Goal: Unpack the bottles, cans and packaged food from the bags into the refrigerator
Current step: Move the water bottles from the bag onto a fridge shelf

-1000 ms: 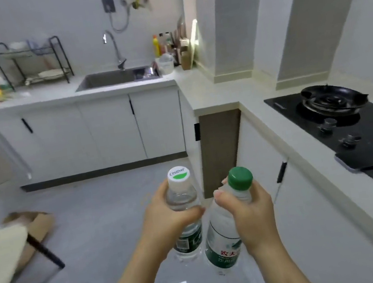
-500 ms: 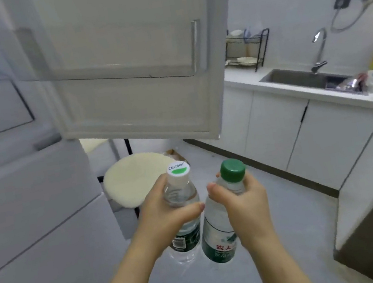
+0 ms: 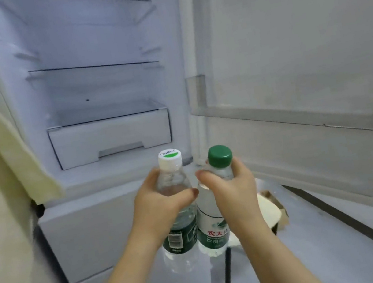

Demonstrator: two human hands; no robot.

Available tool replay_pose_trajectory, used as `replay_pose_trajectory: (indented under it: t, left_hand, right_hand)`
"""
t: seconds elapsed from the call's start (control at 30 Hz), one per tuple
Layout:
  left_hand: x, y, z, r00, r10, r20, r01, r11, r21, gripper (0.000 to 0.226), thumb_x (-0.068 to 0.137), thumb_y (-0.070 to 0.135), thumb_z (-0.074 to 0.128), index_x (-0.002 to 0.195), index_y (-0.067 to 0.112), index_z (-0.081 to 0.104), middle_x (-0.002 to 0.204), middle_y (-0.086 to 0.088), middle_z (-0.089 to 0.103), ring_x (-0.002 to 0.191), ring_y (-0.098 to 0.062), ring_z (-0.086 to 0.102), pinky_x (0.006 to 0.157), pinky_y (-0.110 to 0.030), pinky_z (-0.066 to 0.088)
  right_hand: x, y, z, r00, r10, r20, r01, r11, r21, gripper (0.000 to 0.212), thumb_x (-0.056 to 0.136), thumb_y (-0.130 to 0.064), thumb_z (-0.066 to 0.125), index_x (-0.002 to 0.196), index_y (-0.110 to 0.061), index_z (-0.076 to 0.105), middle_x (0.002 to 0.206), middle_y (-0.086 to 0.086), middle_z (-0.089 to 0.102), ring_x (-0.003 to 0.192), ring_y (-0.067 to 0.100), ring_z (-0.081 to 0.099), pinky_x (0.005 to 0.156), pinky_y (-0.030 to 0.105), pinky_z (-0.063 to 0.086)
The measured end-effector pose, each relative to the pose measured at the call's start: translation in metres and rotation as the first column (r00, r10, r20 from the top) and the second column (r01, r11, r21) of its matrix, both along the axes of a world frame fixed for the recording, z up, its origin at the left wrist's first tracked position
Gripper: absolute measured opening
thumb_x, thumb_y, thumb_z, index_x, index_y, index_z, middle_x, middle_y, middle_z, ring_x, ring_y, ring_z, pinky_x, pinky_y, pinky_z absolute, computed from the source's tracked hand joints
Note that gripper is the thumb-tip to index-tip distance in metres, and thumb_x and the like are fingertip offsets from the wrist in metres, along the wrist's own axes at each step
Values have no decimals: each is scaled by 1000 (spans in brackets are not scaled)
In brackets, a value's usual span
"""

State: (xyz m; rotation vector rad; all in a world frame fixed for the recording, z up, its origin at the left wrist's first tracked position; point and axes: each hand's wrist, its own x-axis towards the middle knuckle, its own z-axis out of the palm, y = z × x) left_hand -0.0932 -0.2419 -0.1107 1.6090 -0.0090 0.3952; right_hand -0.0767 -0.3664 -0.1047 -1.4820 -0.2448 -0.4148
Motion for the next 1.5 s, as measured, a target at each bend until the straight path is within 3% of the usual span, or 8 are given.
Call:
replay_pose_trajectory:
  t: [0.33, 0.53, 0.73, 0.9, 1.17, 1.33, 1.43, 1.5]
  left_hand:
    - [81, 120, 78, 941, 214, 261, -238, 969, 65, 35, 50, 25, 76, 81, 29, 61, 82, 2, 69, 79, -19, 67, 78, -42, 55]
    - [118, 161, 123, 854, 326, 405, -373, 927, 40, 38, 50, 28, 76, 84, 28, 60, 81, 6, 69, 85, -21, 66, 86, -49, 52]
    - [162, 188, 169, 754, 364, 547, -455, 890, 34, 53, 41, 48, 72, 90, 33, 60, 86, 8, 68, 92, -20, 65, 88, -50, 51]
    - [201, 203, 211, 627, 429, 650, -504, 860, -81, 31, 50, 31, 76, 73, 42, 59, 76, 18, 68, 81, -10, 65, 80, -38, 53]
    - [248, 223, 263, 399, 447, 801, -534, 823, -193, 36, 47, 27, 77, 75, 38, 58, 77, 12, 65, 78, -13, 64, 73, -32, 51]
    - [263, 235, 292, 245, 416, 876, -623, 760, -187, 42, 49, 40, 74, 85, 39, 54, 85, 16, 64, 89, -19, 66, 85, -45, 53]
    - [269, 243, 315, 146, 410, 900, -644, 730, -228, 43, 50, 44, 72, 88, 41, 51, 81, 27, 61, 85, -8, 63, 86, -41, 53]
    - [272, 247, 328, 74, 391, 917, -656, 712, -251, 47, 52, 46, 70, 92, 39, 48, 81, 26, 58, 82, 4, 59, 85, -27, 53]
  right_hand:
    - [93, 114, 80, 979, 32, 201, -72, 978, 197, 11, 75, -6, 68, 75, -9, 58, 64, -5, 55, 63, 9, 52, 68, 34, 49]
    - [137, 158, 123, 945, 94, 312, -180, 949, 260, 13, 68, -17, 70, 67, -23, 59, 60, -10, 58, 62, 9, 54, 72, 39, 52]
    - [187, 183, 174, 877, 140, 459, -280, 926, 254, 18, 72, -14, 71, 66, -28, 61, 62, -14, 60, 64, 4, 56, 79, 41, 53]
    - [239, 192, 216, 847, 137, 514, -342, 880, 329, 9, 62, -24, 67, 63, -33, 63, 62, -15, 61, 64, 7, 58, 80, 45, 54]
    - [286, 215, 271, 741, 146, 656, -477, 802, 361, 10, 65, -21, 67, 67, -27, 59, 60, -17, 58, 63, 4, 55, 82, 49, 53]
    - [299, 233, 301, 675, 101, 731, -517, 771, 371, 11, 67, -22, 68, 66, -28, 58, 62, -17, 58, 69, 11, 55, 83, 54, 53]
    - [301, 241, 320, 621, 61, 782, -531, 766, 362, 13, 70, -20, 68, 69, -28, 58, 63, -18, 59, 69, 10, 56, 83, 53, 53]
    - [301, 246, 331, 587, 28, 809, -535, 764, 361, 13, 71, -21, 68, 70, -26, 57, 62, -19, 58, 67, 8, 55, 81, 48, 54]
